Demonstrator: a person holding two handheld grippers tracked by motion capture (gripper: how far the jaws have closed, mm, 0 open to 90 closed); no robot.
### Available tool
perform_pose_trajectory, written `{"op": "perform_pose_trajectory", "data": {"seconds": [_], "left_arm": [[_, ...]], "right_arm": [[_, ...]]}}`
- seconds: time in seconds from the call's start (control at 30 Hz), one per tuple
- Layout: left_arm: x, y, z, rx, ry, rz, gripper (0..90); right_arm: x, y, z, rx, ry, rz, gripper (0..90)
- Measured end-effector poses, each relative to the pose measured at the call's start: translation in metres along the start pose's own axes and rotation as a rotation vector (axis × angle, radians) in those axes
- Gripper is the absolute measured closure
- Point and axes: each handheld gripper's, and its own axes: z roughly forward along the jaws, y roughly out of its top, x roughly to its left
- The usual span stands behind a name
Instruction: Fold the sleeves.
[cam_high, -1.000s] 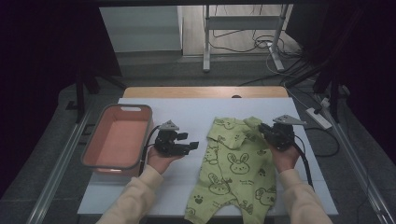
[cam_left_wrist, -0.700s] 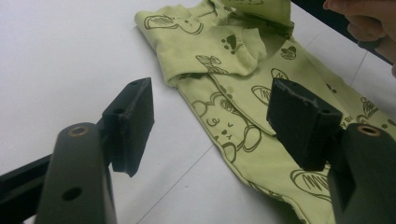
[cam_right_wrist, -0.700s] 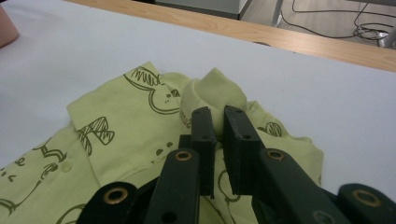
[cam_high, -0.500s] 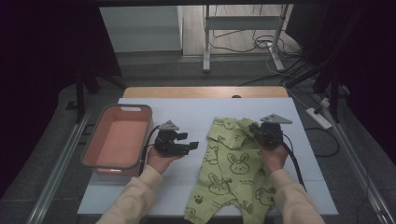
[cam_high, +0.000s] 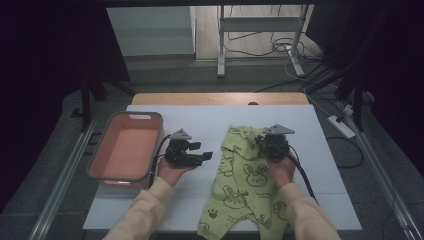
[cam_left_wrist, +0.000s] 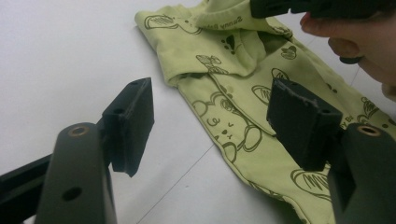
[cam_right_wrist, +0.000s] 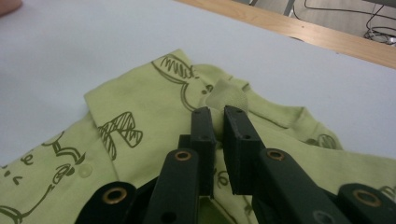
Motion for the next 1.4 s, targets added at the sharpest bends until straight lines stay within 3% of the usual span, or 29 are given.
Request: {"op": "perform_pose_trajectory", "data": {"seconds": [0.2, 0.27, 0.33, 0.43, 0.67, 0.83, 1.13, 1.4], "left_arm": [[0.0, 0.0, -0.001, -0.003, 0.0, -0.001, 32.2], [0.0, 0.0, -0.001, -0.005, 0.001, -0.004, 32.2], [0.001, 0.0, -0.002, -0.006, 0.001, -0.005, 32.1], [0.002, -0.001, -0.002, -0.008, 0.001, -0.008, 32.1], [0.001, 0.0, -0.003, -0.012, 0.001, -0.005, 32.1], [0.001, 0.0, -0.002, -0.01, 0.0, -0.004, 32.1], [0.002, 0.0, -0.002, -0.008, 0.011, -0.008, 31.7], [0.002, 0.0, 0.004, -0.009, 0.018, -0.007, 31.7]], "right_arm": [[0.011, -0.001, 0.006, 0.037, 0.014, -0.063, 79.8], [0.011, -0.001, 0.005, 0.052, 0.058, -0.046, 75.4], [0.012, -0.001, 0.004, 0.064, 0.133, -0.029, 70.5], [0.011, -0.002, -0.001, 0.068, 0.167, -0.019, 65.1], [-0.01, -0.006, -0.024, 0.008, 0.144, 0.063, 56.7], [-0.019, -0.01, -0.032, -0.006, 0.13, 0.073, 52.7], [-0.016, -0.014, -0.041, -0.025, 0.165, 0.038, 46.1], [-0.009, -0.022, -0.048, -0.018, 0.18, 0.039, 44.0]]}}
